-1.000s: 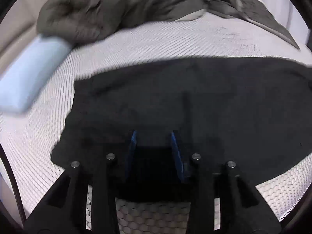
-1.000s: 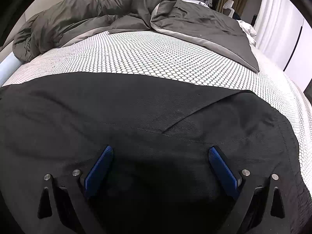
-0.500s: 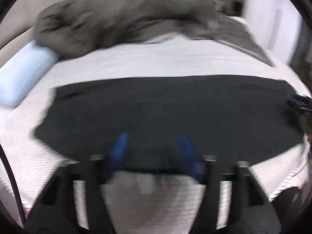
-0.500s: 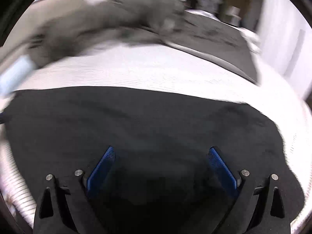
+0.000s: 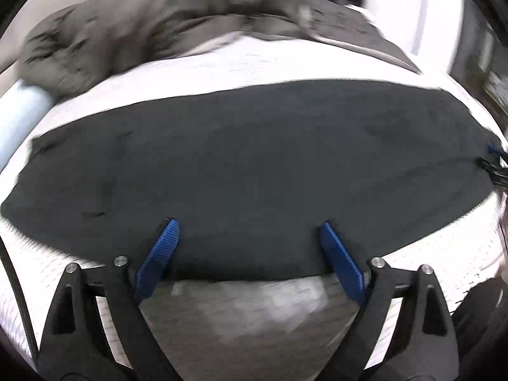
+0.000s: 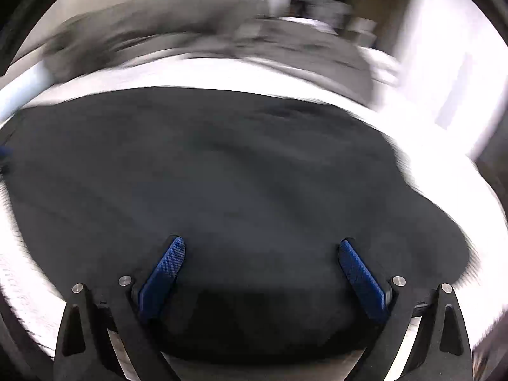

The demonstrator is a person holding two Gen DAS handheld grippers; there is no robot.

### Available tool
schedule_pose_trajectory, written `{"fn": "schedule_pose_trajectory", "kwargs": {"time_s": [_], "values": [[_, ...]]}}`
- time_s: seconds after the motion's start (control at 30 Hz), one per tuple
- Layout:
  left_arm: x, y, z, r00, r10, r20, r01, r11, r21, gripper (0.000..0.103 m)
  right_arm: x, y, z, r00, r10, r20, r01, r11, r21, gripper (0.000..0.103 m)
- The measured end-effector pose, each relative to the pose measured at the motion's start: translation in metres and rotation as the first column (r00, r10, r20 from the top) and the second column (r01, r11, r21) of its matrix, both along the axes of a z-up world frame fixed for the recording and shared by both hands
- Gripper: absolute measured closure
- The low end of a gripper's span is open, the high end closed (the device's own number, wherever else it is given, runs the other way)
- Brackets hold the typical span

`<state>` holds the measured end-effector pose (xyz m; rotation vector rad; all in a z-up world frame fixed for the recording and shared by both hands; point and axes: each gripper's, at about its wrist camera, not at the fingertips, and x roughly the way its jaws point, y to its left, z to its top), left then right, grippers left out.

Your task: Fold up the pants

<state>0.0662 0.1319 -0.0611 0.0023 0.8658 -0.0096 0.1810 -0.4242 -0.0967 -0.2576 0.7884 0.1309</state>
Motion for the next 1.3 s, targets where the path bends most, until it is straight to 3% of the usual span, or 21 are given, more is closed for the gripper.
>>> {"fn": "schedule_pose_trajectory", "kwargs": {"time_s": [0.07, 0.1, 0.17, 0.27, 0.37, 0.5, 0.57, 0.6, 0.63, 0.67, 0.77, 0.83, 0.9, 0.97, 1.03, 1.1, 1.2, 1.3], "values": [[0.001, 0.021, 0.0, 0.998, 0.068, 0.001, -0.069, 0.998, 0.017, 0.013, 0.002, -0.042, 0.001, 0.993, -0.114, 0.004, 0.114, 0.992, 0.061, 0.006], [0.0, 0.025, 0.004, 0.996, 0.088, 0.004, -0.088, 0.996, 0.004, 0.015, 0.003, -0.054, 0.003, 0.992, -0.122, -0.022, 0.124, 0.985, 0.124, 0.006], [0.001, 0.032, 0.014, 0.994, 0.112, 0.017, -0.112, 0.994, -0.007, 0.015, 0.001, -0.05, 0.011, 0.991, -0.134, -0.011, 0.135, 0.984, 0.114, 0.006], [0.011, 0.012, 0.041, 0.996, 0.048, 0.072, -0.043, 0.997, -0.061, 0.014, -0.002, -0.009, 0.027, 0.999, -0.034, 0.001, 0.034, 0.995, 0.094, 0.006], [0.053, -0.029, 0.049, 0.997, -0.043, 0.065, 0.045, 0.998, -0.037, 0.01, 0.011, 0.047, 0.038, 0.996, 0.088, -0.011, -0.087, 0.991, 0.099, 0.006], [0.118, -0.074, 0.017, 0.989, -0.117, -0.094, 0.123, 0.99, 0.069, 0.013, 0.045, 0.121, 0.029, 0.976, 0.208, -0.062, -0.203, 0.977, 0.07, 0.006], [0.128, -0.067, -0.001, 0.986, -0.09, -0.141, 0.104, 0.99, 0.097, 0.015, 0.06, 0.135, 0.011, 0.971, 0.214, -0.107, -0.218, 0.976, -0.02, 0.008], [0.127, -0.057, -0.004, 0.988, -0.089, -0.13, 0.097, 0.993, 0.06, 0.015, 0.064, 0.13, 0.005, 0.971, 0.207, -0.119, -0.213, 0.976, -0.038, 0.008], [0.123, -0.039, -0.004, 0.99, -0.089, -0.111, 0.09, 0.996, 0.003, 0.015, 0.068, 0.119, 0.005, 0.972, 0.202, -0.121, -0.205, 0.979, -0.008, 0.008], [0.12, -0.029, -0.004, 0.991, -0.079, -0.107, 0.078, 0.997, -0.009, 0.015, 0.07, 0.099, 0.005, 0.976, 0.179, -0.122, -0.178, 0.984, 0.026, 0.008], [0.111, 0.012, -0.001, 0.995, -0.012, -0.1, 0.014, 1.0, 0.013, 0.013, 0.072, 0.027, 0.002, 0.995, 0.036, -0.095, -0.041, 0.998, -0.053, 0.009], [0.106, 0.035, 0.002, 0.994, 0.045, -0.095, -0.037, 0.995, 0.091, 0.013, 0.077, -0.021, 0.002, 0.995, -0.048, -0.082, 0.042, 0.996, -0.076, 0.011], [0.103, 0.051, 0.003, 0.992, 0.085, -0.091, -0.075, 0.992, 0.106, 0.012, 0.079, -0.059, 0.003, 0.985, -0.165, -0.047, 0.159, 0.981, -0.114, 0.01], [0.099, 0.059, 0.005, 0.991, 0.102, -0.09, -0.096, 0.993, 0.063, 0.013, 0.08, -0.082, 0.004, 0.979, -0.196, -0.058, 0.195, 0.98, -0.033, 0.01], [0.087, 0.055, 0.012, 0.989, 0.128, -0.069, -0.123, 0.99, 0.071, 0.017, 0.074, -0.089, 0.004, 0.979, -0.194, -0.065, 0.195, 0.981, 0.0, 0.01], [0.067, 0.042, 0.024, 0.992, 0.12, -0.043, -0.119, 0.992, 0.031, 0.017, 0.06, -0.083, 0.014, 0.977, -0.211, -0.02, 0.211, 0.977, -0.015, 0.01], [0.038, -0.002, 0.043, 1.0, 0.012, 0.023, -0.011, 0.998, -0.067, 0.016, 0.019, -0.055, 0.028, 0.989, -0.145, 0.012, 0.143, 0.987, 0.073, 0.01], [0.035, -0.057, 0.042, 0.989, -0.138, 0.046, 0.14, 0.989, -0.05, 0.015, -0.005, -0.02, 0.022, 1.0, 0.002, -0.02, 0.002, 0.985, 0.17, 0.01]]}}
